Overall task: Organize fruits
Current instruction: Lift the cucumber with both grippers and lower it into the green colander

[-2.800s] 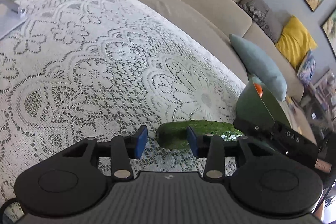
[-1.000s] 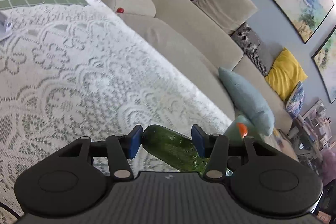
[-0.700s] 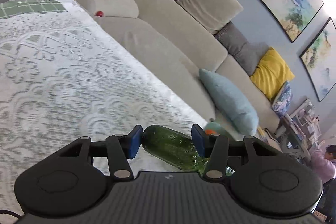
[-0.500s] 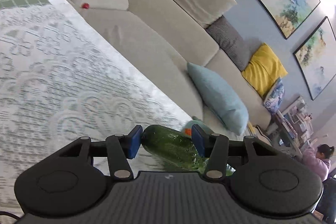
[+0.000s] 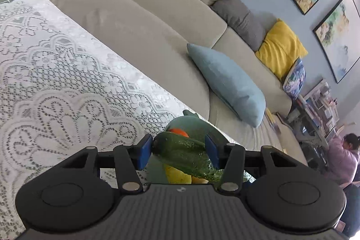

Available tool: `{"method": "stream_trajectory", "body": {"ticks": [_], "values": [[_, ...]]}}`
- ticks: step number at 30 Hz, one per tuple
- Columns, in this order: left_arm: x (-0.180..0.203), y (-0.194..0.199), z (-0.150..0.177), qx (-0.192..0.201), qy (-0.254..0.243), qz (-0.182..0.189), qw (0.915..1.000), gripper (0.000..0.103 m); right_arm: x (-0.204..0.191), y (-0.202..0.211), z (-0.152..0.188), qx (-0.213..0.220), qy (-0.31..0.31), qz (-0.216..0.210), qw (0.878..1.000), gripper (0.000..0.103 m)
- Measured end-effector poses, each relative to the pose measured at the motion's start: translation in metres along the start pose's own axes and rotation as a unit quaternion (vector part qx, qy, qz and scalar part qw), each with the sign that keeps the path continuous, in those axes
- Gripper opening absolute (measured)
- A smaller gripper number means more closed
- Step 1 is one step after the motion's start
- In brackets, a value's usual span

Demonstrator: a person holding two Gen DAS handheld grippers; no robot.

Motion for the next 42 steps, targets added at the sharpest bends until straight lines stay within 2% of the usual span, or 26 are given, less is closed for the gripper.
{"method": "stream_trajectory", "body": {"ticks": [5,12,18,24,32,34,36,39,42], "values": [[0.003,-0.011,0.003,-0.014,-0.005,-0.005,0.9999,0.058,0.008,-0.004,-0.002,-0.001,-0.003,0.014,1.0,0.05],[0.005,-0.016,0.002,-0.022,-0.025,-0.006,0.9994,0.058,0.006,-0.008,-0.003,-0.001,0.028,0.033,0.999,0.051],[0.012,-0.018,0.0,-0.031,-0.073,-0.009,0.9968,0.057,0.003,-0.01,-0.001,-0.009,0.067,0.061,0.996,0.054],[0.021,-0.018,-0.002,-0.037,-0.127,-0.018,0.991,0.058,0.001,-0.01,-0.004,-0.009,0.089,0.069,0.994,0.055],[0.053,-0.029,0.001,-0.038,-0.253,-0.058,0.9649,0.057,-0.011,-0.012,-0.002,0.013,0.169,0.115,0.979,0.055],[0.061,-0.033,0.003,-0.034,-0.29,-0.064,0.9541,0.057,-0.013,-0.012,-0.002,0.016,0.188,0.122,0.975,0.055],[0.069,-0.035,0.006,-0.031,-0.334,-0.071,0.9394,0.057,-0.015,-0.012,0.0,0.02,0.209,0.129,0.969,0.055],[0.077,-0.038,0.01,-0.033,-0.377,-0.076,0.9224,0.057,-0.019,-0.014,0.001,0.025,0.234,0.138,0.962,0.056],[0.079,-0.041,0.007,-0.04,-0.388,-0.077,0.9176,0.057,-0.019,-0.018,-0.001,0.027,0.244,0.142,0.959,0.056]]}}
Point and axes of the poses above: each gripper's, at about its wrist camera, not at the fingertips, and y roughly against the way its jaws point, x to its right, z to its underside, the point moved 4 cm from there along -y, roughly the way its jaws point, and after that the axes turned 6 degrees about -y, right-handed, at the moved point
